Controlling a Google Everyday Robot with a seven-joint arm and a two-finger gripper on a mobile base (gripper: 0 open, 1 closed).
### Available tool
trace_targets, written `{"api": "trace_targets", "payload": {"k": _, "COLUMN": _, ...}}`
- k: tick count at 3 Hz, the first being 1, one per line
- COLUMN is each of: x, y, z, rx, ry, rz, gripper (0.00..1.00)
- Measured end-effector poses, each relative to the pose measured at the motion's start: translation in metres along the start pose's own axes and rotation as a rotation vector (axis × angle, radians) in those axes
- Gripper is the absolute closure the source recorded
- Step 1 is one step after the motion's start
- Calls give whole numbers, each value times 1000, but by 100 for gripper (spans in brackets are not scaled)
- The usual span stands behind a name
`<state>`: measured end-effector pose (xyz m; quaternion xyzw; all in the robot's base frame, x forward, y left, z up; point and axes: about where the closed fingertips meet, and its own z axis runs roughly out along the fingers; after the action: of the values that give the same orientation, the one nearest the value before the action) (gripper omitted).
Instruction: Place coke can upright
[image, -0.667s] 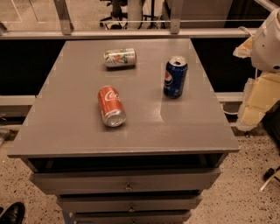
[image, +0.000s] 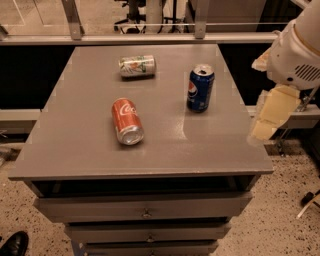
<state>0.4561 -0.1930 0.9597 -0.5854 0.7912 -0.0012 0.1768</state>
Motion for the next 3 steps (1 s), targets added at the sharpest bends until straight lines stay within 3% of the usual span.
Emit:
{"api": "trace_targets", "payload": {"k": 1, "x": -50, "y": 8, "z": 20, "rx": -34, "ry": -58, "rz": 33, "gripper": 0}}
{"api": "trace_targets", "payload": {"k": 2, "x": -120, "y": 27, "z": 33, "rx": -78, "ry": -113, "rz": 141, "gripper": 0}}
{"api": "trace_targets", "payload": {"k": 3, "x": -158, "y": 43, "z": 43, "rx": -114, "ry": -131, "rz": 295, "gripper": 0}}
